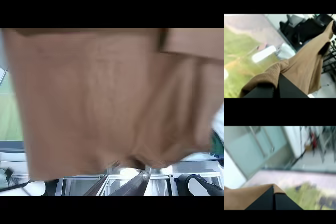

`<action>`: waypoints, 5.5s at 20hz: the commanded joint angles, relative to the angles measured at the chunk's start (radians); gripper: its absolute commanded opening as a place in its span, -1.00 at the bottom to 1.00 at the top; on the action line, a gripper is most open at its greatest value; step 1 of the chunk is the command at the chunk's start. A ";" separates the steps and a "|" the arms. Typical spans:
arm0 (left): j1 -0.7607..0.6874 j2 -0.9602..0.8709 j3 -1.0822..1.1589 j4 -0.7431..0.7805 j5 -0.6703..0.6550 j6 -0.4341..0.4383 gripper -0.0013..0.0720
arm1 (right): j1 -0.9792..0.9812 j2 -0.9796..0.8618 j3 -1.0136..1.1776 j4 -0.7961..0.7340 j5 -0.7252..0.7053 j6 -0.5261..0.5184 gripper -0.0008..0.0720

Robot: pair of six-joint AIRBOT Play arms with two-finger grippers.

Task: Fold the shirts.

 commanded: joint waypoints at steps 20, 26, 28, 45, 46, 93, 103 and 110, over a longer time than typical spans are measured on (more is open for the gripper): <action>0.165 -0.618 -0.154 0.136 0.210 0.037 -0.16 | 0.072 -0.452 -0.237 -0.294 0.055 0.188 0.02; 0.349 -0.288 -0.846 0.610 0.069 0.059 -0.05 | -0.022 -0.104 -0.764 -0.294 -0.045 0.150 0.02; 0.416 -0.237 -0.946 0.610 -0.013 0.072 -0.05 | -0.021 -0.003 -0.847 -0.294 -0.066 0.150 0.02; 0.248 -0.377 -0.927 0.594 -0.013 0.177 0.34 | -0.019 0.146 -0.861 -0.284 -0.026 0.150 0.02; 0.226 -0.389 -0.927 0.591 -0.005 0.178 0.14 | -0.019 0.146 -0.861 -0.289 -0.024 0.151 0.02; 0.210 0.257 -0.888 -0.178 0.224 0.506 -0.90 | -0.230 0.473 -0.956 0.658 0.460 -0.128 -0.93; 0.319 0.661 -0.069 0.045 0.048 0.412 -0.90 | -0.497 0.566 -0.215 0.700 0.148 -0.300 -0.94; 0.137 0.294 -0.059 0.317 0.024 0.321 -0.90 | -0.425 0.325 -0.175 0.277 0.204 -0.163 -0.94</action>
